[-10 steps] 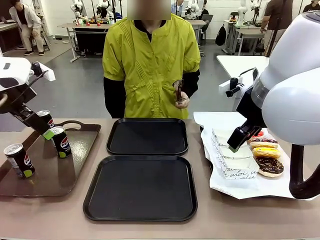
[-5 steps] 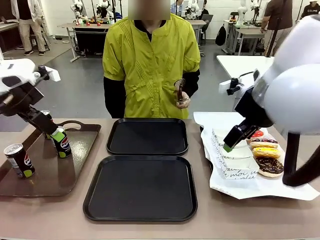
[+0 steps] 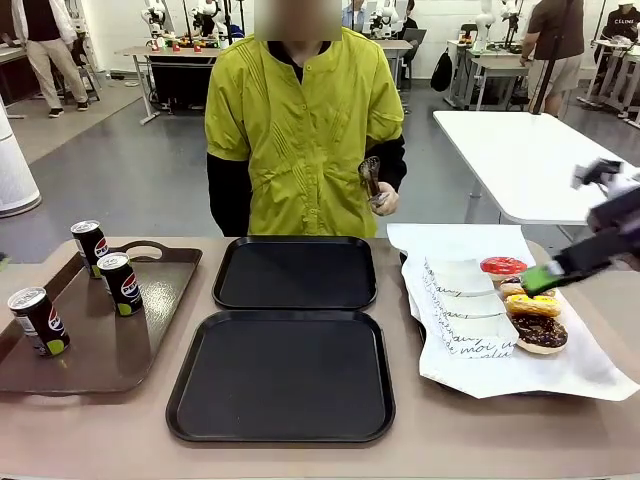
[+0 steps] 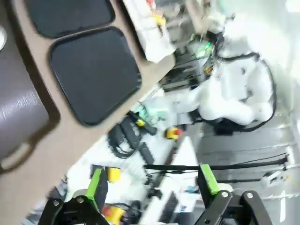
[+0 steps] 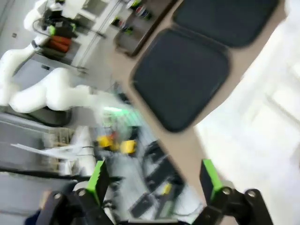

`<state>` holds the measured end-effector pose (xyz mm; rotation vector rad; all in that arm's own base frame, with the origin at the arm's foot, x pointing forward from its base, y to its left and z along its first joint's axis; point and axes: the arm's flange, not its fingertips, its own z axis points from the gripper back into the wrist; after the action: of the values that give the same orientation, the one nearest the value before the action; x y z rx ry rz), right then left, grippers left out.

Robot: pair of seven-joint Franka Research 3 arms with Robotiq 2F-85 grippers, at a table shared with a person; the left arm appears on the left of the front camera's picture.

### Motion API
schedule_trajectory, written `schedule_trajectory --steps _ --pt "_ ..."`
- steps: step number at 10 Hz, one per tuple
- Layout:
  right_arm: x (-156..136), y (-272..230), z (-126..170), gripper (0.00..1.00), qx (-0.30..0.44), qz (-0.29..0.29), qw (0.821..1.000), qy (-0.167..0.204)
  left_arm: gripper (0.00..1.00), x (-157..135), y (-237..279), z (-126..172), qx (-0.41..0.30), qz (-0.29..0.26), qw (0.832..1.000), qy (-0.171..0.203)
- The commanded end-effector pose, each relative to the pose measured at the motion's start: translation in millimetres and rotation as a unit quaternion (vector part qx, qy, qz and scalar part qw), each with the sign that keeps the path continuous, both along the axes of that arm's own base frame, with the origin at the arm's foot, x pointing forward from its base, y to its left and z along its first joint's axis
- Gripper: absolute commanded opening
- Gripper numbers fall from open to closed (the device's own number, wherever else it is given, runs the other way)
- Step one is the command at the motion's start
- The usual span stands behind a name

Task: Set up donuts and drinks on trays.
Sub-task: Pick up one Pepsi coke and place it on the Flat Tray.

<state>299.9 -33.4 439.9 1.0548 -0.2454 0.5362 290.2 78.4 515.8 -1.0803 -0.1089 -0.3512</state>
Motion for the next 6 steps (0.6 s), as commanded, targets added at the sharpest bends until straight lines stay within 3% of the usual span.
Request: schedule_trajectory --steps 1,3,6 --pt "-40 -26 -49 1.00 0.043 -0.044 0.993 0.103 1.00 13 37 -5 -0.040 0.124 0.985 0.115" --pt "-64 -72 -55 1.00 0.087 -0.107 0.985 0.107 1.00 8 61 -17 0.025 0.153 0.980 0.124" --pt "-105 -115 -37 1.00 0.115 -0.168 0.976 0.080 1.00 7 98 -32 0.019 0.191 0.972 0.133"
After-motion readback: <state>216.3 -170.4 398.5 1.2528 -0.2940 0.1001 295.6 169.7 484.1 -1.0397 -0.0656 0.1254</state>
